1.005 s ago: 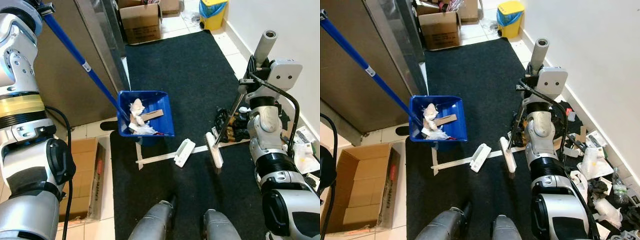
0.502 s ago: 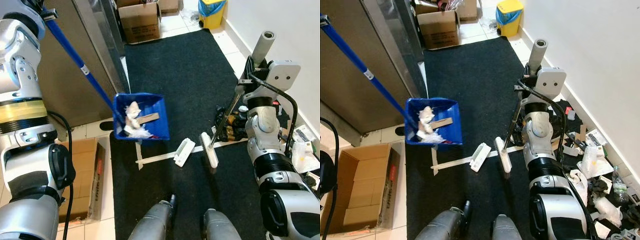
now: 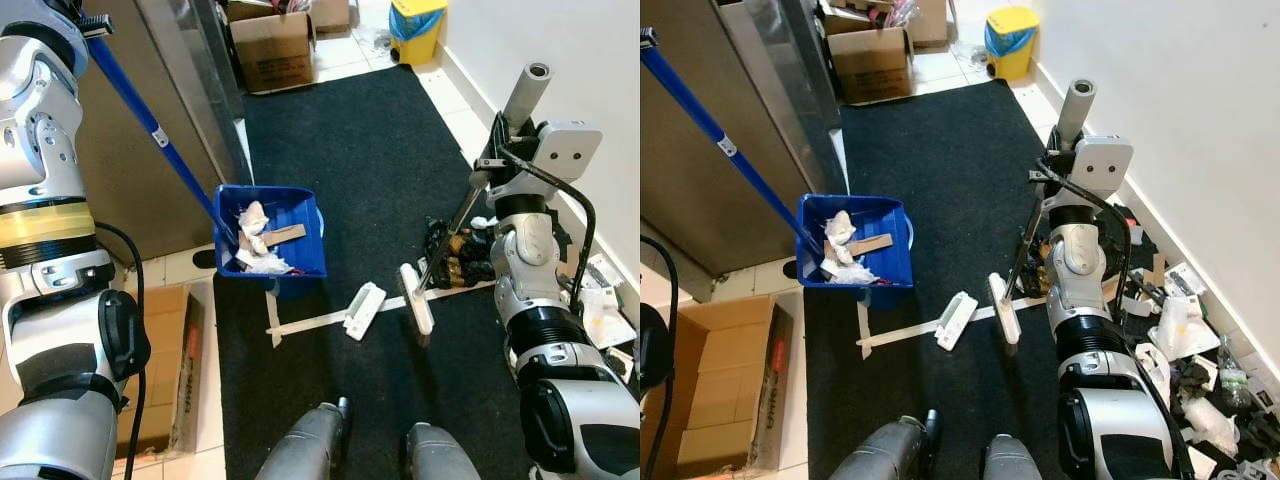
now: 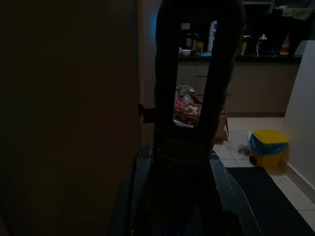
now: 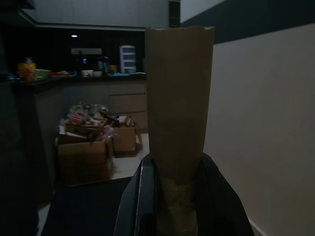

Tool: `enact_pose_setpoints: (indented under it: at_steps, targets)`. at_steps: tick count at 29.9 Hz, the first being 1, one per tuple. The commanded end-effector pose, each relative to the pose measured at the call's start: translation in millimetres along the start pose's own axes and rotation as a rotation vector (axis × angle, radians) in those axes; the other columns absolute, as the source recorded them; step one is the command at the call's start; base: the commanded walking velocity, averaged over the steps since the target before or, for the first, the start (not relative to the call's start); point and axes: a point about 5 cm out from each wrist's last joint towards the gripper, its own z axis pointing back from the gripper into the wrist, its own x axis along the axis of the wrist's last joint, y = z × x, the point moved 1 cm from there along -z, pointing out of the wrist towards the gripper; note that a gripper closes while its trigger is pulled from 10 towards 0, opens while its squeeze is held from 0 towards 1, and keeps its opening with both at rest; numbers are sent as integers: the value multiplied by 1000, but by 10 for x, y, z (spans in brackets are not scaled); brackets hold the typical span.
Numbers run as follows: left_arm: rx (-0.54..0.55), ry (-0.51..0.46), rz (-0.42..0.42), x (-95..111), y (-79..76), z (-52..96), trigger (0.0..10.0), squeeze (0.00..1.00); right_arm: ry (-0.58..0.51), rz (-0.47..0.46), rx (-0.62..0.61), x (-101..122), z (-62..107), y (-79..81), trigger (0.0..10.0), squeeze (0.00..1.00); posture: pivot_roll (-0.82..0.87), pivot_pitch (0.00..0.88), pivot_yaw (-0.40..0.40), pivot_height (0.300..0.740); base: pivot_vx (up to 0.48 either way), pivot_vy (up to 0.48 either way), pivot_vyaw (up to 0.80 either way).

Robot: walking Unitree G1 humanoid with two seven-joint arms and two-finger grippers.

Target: Sweep floor

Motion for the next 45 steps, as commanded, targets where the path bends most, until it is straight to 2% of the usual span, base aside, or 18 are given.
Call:
enact_pose_setpoints:
  at_steps: [1,38,40,45]
  targets:
    - [1,-92,-21,177,15,29,10000,0,-37,-6,2,69,-27,10,10000,0,61,112,75,740,375,0,0]
    - [-10,-111,-22,246,4,28,10000,0,-29,-7,1,49,-18,12,10000,0,65,117,80,740,388,0,0]
    - [-15,-114,-29,257,-4,24,10000,0,-29,-7,0,47,-17,11,10000,0,65,117,80,740,343,0,0]
    - [-93,-144,-109,318,-123,25,10000,0,-27,-5,-1,42,-16,6,10000,0,66,118,81,740,0,0,0]
